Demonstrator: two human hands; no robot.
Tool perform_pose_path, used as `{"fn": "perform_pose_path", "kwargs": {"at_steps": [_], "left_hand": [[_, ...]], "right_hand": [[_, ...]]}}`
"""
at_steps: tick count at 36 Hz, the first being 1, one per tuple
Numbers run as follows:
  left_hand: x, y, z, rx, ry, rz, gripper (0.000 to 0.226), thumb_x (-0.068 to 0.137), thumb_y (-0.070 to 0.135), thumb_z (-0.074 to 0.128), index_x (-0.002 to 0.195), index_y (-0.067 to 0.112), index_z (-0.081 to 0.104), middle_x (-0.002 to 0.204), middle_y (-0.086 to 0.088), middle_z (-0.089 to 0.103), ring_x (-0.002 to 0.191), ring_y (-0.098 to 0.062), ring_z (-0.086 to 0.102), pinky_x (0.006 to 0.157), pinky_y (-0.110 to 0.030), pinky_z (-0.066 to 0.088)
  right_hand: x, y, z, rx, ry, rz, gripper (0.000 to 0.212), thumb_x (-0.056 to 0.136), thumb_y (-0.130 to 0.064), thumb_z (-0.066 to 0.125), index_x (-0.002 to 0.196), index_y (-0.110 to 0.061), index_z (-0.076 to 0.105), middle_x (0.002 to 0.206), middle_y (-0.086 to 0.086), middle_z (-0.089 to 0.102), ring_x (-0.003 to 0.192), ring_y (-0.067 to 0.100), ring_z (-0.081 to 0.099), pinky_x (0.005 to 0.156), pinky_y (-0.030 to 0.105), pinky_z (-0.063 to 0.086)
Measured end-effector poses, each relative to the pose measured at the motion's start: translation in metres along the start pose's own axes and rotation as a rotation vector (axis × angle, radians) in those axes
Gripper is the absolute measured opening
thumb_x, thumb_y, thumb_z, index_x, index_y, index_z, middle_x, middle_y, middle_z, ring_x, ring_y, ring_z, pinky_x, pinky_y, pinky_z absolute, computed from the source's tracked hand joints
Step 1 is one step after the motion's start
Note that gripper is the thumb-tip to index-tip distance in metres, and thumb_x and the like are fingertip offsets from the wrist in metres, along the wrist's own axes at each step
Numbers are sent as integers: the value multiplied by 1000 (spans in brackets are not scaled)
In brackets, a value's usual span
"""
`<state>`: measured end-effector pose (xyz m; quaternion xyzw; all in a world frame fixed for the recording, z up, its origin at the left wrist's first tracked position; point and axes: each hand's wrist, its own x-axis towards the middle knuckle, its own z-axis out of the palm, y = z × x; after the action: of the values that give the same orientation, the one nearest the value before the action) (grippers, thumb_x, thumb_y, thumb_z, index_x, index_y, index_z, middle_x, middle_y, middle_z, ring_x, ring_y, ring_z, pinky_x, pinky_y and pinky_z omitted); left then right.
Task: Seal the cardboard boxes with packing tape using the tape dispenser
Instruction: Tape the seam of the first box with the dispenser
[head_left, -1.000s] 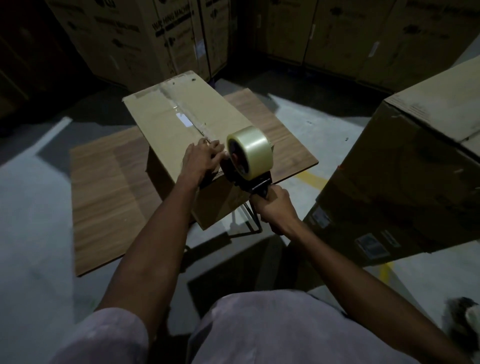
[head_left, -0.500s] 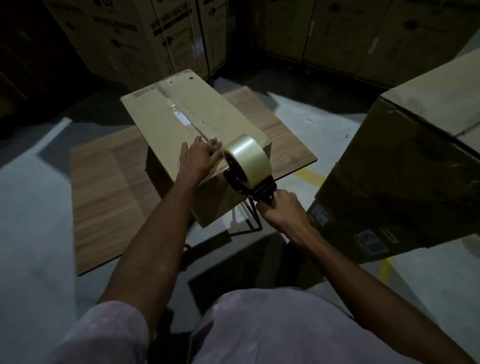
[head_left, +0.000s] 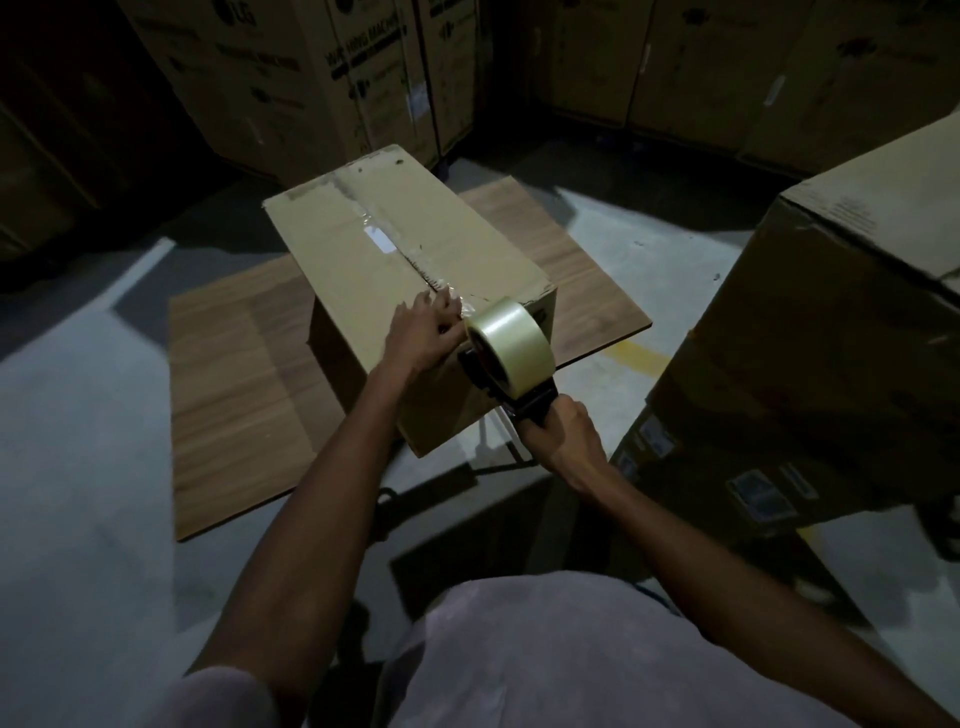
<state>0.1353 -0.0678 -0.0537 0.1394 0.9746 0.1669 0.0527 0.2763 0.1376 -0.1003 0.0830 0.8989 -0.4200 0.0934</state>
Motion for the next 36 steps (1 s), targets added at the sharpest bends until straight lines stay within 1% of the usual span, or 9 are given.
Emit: {"fn": "perform_pose_path", "kwargs": {"at_steps": [9, 12, 15, 19, 23, 28, 30, 33, 36], "left_hand": [[-3, -1, -2, 5, -22, -13, 66, 97, 54, 46, 152, 17, 46, 166, -7, 28, 152, -30, 22, 120, -49, 16], [-3, -2, -3, -37, 8, -37, 56, 101, 49, 54, 149, 20, 51, 164, -11, 31, 151, -35, 25, 121, -58, 7], [-2, -4, -4, -67, 12, -68, 55, 98, 58, 52, 141, 25, 60, 162, -3, 37, 153, -32, 23, 118, -66, -6], [-2, -8, -5, -43, 10, -84, 80, 80, 83, 33, 133, 33, 66, 159, 14, 39, 153, -29, 20, 112, -72, -14], [-2, -8, -3, -35, 48, -114, 92, 70, 88, 28, 129, 31, 69, 152, -6, 51, 153, -31, 22, 110, -71, -18], [4, -11, -2, 10, -2, -171, 62, 85, 68, 51, 130, 29, 69, 150, -17, 50, 154, -32, 17, 109, -73, -19], [4, -11, -1, 2, 15, -168, 53, 88, 64, 52, 123, 29, 73, 152, -10, 50, 154, -32, 17, 108, -74, -20], [-2, -7, 1, -27, 63, -127, 62, 85, 72, 40, 118, 32, 74, 153, 8, 50, 154, -31, 18, 108, -74, -20], [-7, -7, 1, -43, 100, -87, 66, 86, 76, 35, 127, 37, 69, 155, 17, 44, 154, -30, 18, 110, -74, -20]], "right_hand": [[0, -4, -7, -22, 2, -14, 38, 81, -50, 55, 79, -13, 59, 73, 11, 64, 62, 30, 63, 52, 30, 41], [-2, -6, -14, -13, 7, -33, 37, 81, -48, 56, 72, -12, 55, 67, 11, 60, 57, 30, 59, 49, 31, 38], [-4, -10, -22, 3, 19, -32, 33, 82, -44, 57, 69, -14, 52, 65, 8, 56, 56, 28, 55, 49, 31, 34], [-10, -15, -30, 43, 28, -25, 31, 81, -44, 57, 69, -16, 53, 64, 8, 57, 56, 30, 57, 50, 36, 40], [-12, -24, -37, 2, 14, -34, 23, 81, -42, 58, 72, -21, 55, 64, 4, 58, 56, 28, 58, 49, 33, 41], [-17, -31, -39, -125, 19, -72, 24, 84, -43, 58, 73, -22, 55, 66, 1, 58, 57, 23, 56, 49, 28, 32], [-21, -29, -41, -162, 4, -69, 25, 84, -46, 57, 74, -23, 55, 67, 0, 58, 58, 23, 56, 50, 28, 34], [-30, -25, -45, -155, -8, -56, 24, 84, -45, 57, 71, -25, 51, 64, -1, 55, 56, 21, 54, 50, 29, 34], [-35, -24, -49, -123, -46, -30, 24, 84, -42, 57, 78, -19, 58, 68, 5, 61, 60, 28, 60, 53, 44, 52]]}}
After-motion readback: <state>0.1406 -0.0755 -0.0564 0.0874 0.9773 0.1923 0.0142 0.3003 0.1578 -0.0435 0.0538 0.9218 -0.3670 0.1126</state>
